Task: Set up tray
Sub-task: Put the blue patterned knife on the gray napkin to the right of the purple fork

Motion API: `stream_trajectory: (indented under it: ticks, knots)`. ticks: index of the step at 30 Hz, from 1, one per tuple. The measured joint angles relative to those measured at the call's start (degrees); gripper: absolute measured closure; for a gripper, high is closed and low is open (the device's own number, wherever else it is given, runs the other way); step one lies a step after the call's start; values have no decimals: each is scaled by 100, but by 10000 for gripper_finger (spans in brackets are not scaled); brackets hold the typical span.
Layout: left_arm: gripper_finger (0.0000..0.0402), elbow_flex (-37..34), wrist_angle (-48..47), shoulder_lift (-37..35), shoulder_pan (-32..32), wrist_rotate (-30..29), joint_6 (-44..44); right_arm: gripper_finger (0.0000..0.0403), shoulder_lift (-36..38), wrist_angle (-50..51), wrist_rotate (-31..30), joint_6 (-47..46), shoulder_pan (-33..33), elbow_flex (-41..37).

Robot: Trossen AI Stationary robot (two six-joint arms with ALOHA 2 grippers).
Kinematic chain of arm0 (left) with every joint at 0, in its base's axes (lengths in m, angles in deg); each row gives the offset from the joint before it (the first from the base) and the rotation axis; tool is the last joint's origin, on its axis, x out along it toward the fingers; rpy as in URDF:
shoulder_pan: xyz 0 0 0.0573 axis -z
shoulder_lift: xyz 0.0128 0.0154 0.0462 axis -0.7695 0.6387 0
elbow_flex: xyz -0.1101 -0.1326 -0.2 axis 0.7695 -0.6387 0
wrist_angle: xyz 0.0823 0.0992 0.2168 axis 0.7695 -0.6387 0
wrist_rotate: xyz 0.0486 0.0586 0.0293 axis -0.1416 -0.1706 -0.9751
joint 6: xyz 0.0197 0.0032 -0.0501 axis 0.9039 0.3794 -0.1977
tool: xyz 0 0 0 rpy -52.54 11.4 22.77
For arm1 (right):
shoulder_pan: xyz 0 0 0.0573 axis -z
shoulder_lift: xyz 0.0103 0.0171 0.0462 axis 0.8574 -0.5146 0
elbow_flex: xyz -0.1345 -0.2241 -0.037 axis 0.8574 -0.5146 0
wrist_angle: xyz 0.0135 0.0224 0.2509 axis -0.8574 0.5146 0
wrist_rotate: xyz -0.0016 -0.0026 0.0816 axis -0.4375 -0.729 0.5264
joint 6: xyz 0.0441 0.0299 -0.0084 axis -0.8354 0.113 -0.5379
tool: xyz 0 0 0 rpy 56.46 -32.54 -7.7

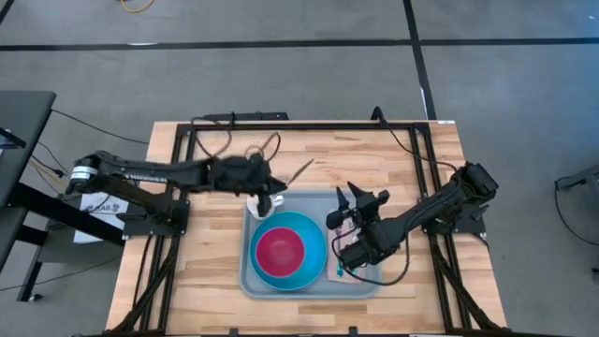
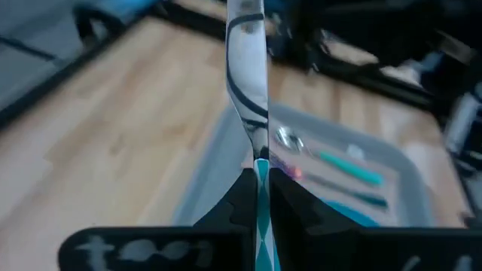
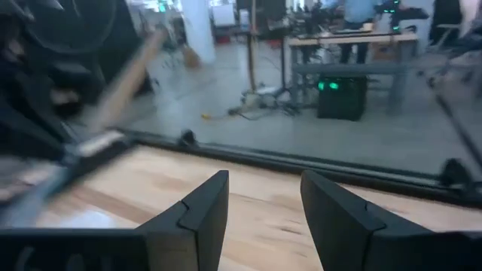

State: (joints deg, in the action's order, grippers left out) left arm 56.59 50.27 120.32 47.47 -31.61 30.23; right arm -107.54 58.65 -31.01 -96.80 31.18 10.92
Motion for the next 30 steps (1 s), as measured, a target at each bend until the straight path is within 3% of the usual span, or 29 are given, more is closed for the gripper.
stream_trajectory:
  ticks: [6, 11, 21, 25, 30]
  knots:
    - [397, 2, 894, 844, 884, -2039, -303, 244, -5, -954, -83, 353, -103, 309]
    - [393, 2, 1554, 1672, 1157, -3180, -742, 244, -18, -2101, -73, 1270, -143, 322]
    - [397, 32, 3324, 2618, 1413, -3643, -848, 244, -17, -2799, 71, 1490, -24, 322]
    - [397, 92, 3298, 2660, 1516, -4040, -771, 245, 120, -2756, 331, 1521, 75, 355]
    - [396, 103, 3382, 2660, 1535, -3930, -431, 246, 483, -2744, 1024, 1890, 157, 349]
